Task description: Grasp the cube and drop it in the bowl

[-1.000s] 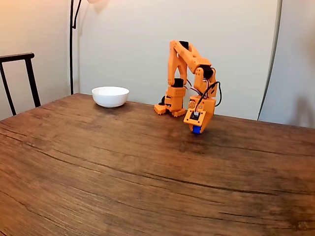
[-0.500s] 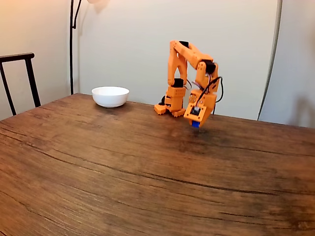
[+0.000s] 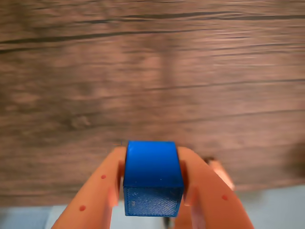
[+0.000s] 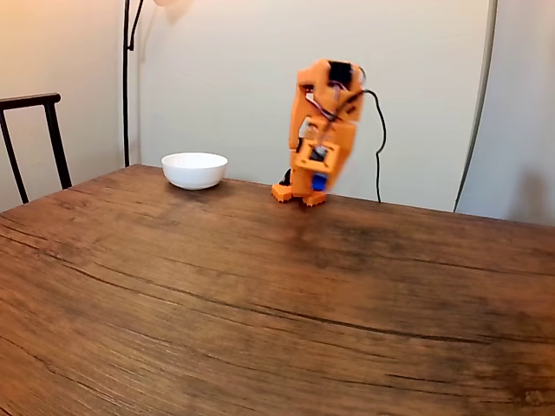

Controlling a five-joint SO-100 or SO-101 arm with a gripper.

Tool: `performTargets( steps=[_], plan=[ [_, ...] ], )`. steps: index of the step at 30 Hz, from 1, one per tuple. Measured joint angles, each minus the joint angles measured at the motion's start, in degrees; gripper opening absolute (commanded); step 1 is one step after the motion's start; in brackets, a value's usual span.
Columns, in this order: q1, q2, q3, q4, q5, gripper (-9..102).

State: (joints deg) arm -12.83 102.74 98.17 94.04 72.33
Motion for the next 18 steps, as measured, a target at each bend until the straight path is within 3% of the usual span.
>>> performTargets(
  steps=[8,18],
  plan=[
    [19.25,0.53,-6.86,3.16,18.63,8],
    [40.87,12.48,-7.65,3.16,32.34,8]
  ],
)
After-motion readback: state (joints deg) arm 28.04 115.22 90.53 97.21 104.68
